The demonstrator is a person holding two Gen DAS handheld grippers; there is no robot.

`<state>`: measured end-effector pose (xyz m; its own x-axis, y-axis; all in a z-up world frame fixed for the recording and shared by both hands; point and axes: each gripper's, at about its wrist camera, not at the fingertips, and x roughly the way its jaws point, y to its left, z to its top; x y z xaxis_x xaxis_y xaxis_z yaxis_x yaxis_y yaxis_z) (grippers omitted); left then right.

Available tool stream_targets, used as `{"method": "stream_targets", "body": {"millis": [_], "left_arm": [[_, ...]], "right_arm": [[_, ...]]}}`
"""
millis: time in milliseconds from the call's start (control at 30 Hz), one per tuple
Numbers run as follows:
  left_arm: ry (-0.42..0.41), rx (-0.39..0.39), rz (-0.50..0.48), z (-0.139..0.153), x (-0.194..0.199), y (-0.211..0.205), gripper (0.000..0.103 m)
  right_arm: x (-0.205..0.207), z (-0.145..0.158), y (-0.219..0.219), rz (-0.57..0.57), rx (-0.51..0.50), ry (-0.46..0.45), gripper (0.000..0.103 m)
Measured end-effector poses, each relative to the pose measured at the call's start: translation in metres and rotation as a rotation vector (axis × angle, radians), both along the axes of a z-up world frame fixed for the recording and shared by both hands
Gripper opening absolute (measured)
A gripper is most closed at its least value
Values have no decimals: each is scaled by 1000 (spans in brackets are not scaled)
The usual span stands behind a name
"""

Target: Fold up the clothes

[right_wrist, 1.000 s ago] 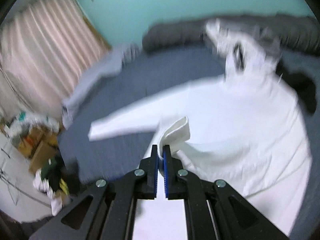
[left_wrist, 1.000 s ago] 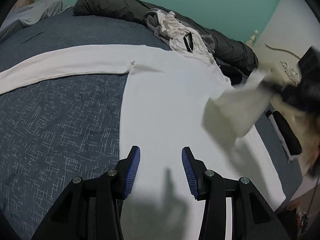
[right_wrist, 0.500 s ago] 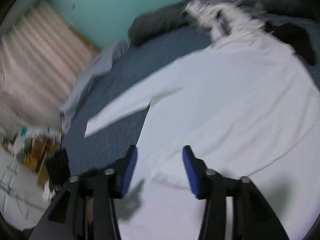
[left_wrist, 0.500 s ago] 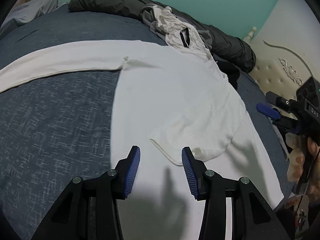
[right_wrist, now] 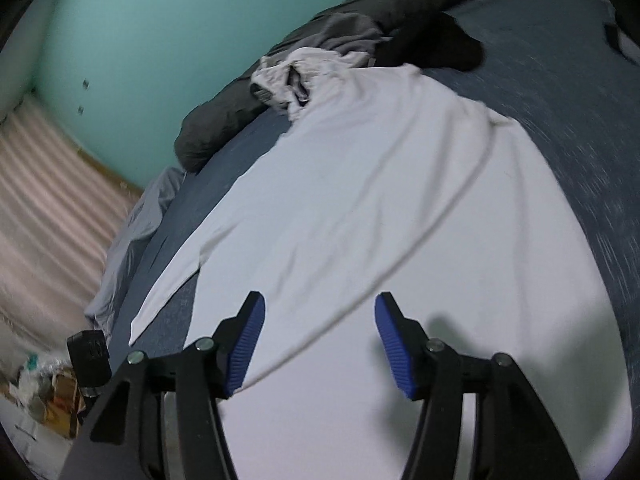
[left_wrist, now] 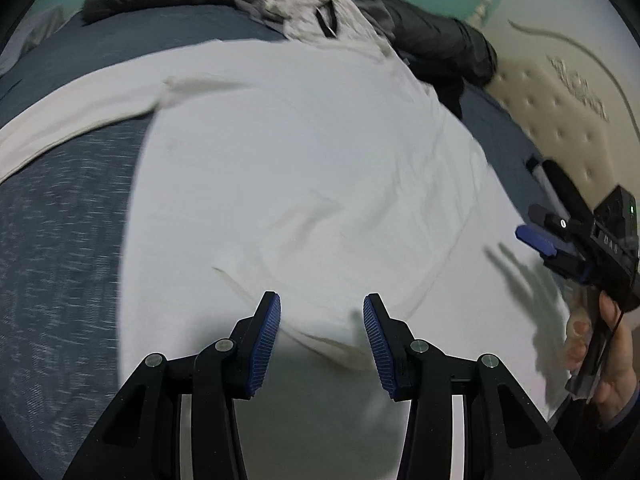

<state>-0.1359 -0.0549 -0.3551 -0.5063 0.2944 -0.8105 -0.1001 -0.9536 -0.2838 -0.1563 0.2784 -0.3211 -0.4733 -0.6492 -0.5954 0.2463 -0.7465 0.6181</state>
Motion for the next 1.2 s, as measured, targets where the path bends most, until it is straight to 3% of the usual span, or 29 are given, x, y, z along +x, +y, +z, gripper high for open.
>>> {"method": "stream_targets", "body": {"millis": [100, 267, 500, 733, 933, 1133, 1200], "left_arm": [[-4, -45, -36, 0, -3, 15, 47], [41, -7, -29, 18, -20, 15, 47], [12, -37, -36, 6, -47, 21, 47], [-3, 0, -36, -2, -57, 21, 47], [-18, -9, -32, -10, -64, 25, 47], [-25, -2, -33, -11, -68, 26, 47], [-27, 2, -33, -12, -69, 26, 47]], "right_arm": [[0, -8, 7, -1, 6, -27, 59], [-4, -13, 21, -5, -39, -28, 59], [-29, 0, 46, -40, -22, -59, 59], [-92, 25, 63, 11, 296, 26, 60], [-143, 10, 63, 61, 623, 46, 60], [-174, -15, 58, 53, 738, 17, 60], [-179, -24, 53, 74, 731, 9, 60]]}}
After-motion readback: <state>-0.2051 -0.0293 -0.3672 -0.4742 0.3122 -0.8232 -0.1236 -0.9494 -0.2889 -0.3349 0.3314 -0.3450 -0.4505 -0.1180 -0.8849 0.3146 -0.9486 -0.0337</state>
